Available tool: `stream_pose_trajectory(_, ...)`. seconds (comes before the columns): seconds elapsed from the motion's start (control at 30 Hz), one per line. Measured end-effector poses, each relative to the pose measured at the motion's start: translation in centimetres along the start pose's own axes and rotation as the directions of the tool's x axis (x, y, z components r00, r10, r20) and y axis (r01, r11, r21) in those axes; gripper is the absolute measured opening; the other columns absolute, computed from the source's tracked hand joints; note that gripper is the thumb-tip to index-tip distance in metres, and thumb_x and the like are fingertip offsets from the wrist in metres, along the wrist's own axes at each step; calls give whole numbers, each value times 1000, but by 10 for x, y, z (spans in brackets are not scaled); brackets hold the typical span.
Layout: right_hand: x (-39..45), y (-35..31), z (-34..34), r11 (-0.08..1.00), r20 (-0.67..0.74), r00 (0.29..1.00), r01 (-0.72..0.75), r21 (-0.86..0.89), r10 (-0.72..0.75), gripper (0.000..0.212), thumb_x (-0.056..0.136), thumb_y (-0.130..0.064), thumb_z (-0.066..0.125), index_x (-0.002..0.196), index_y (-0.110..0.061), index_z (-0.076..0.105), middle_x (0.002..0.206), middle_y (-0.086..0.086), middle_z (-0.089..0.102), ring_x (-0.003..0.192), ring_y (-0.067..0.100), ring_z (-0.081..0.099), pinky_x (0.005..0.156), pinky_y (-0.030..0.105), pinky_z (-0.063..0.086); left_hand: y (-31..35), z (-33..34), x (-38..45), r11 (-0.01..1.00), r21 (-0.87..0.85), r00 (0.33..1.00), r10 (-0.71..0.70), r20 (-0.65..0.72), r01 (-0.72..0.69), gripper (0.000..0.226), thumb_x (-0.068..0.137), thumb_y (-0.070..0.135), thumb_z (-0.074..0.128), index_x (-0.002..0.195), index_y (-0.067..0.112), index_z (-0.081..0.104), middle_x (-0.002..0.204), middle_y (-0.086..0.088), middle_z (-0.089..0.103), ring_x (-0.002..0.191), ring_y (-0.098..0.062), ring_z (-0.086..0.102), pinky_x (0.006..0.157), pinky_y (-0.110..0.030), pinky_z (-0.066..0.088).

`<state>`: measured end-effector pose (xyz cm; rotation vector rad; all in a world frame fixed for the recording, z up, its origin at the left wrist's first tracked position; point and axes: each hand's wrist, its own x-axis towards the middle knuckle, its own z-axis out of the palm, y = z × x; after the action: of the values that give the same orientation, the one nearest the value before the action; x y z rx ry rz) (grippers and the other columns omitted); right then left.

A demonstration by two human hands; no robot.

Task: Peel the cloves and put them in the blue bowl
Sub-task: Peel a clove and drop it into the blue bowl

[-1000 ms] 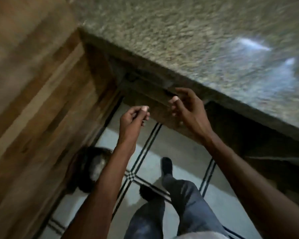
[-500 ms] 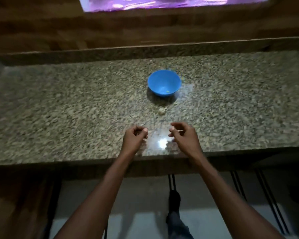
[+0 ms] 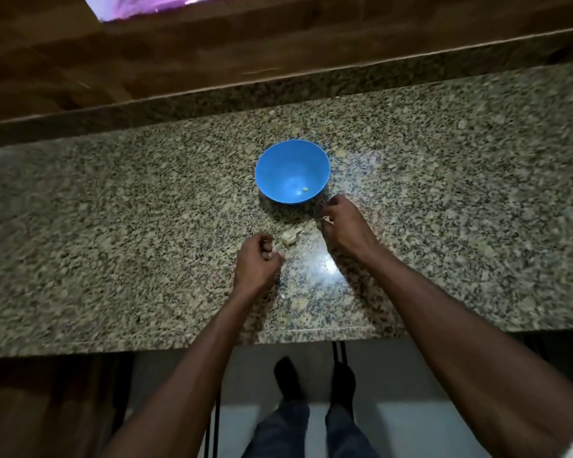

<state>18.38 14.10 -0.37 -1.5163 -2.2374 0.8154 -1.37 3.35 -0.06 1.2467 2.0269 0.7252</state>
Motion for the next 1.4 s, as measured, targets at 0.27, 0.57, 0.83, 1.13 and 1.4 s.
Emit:
stream_pose_trajectory(0.27,-35,-10,-14,1000,-117,993,9,26,-6,10,98,-8,68,105,-7,75,100,6,65,87,19,62,76,26,52,5,5,15,980,19,979,198,38,-199,46,83,32,83,122,17,63,110,0,57,92,-10,57,76,-20,50)
stream_pose_trajectory(0.57,31,-66,-34,985,-243,969,7,170,35,21,95,-12,75,115,-6,78,108,10,75,88,10,66,84,25,58,2,6,32,963,-39,961,269,63,-267,16,93,24,74,105,16,70,100,1,59,86,-2,58,68,-6,43)
stream_pose_trajectory(0.83,-38,-62,-6,794,-17,945,-264,548,326,22,98,-20,72,119,-17,77,102,-4,78,88,4,75,76,31,65,1,-13,21,728,-656,963,-22,270,200,20,98,14,70,116,5,72,107,-13,77,96,-28,77,85,-36,63)
stream_pose_trajectory(1.13,-53,-67,24,478,181,916,-347,807,359,27,93,-16,78,120,-10,76,108,4,80,99,22,77,80,30,62,4,-16,13,671,-689,937,-24,348,273,24,92,15,78,114,6,77,107,-15,78,99,-35,76,87,-46,62)
stream_pose_trajectory(1.4,-44,-59,19,319,262,906,-369,873,332,33,83,-14,86,113,-3,75,103,17,78,94,33,78,87,41,62,15,-21,6,780,-620,987,19,160,86,19,94,14,76,111,5,78,105,-5,79,99,-19,76,83,-33,62)
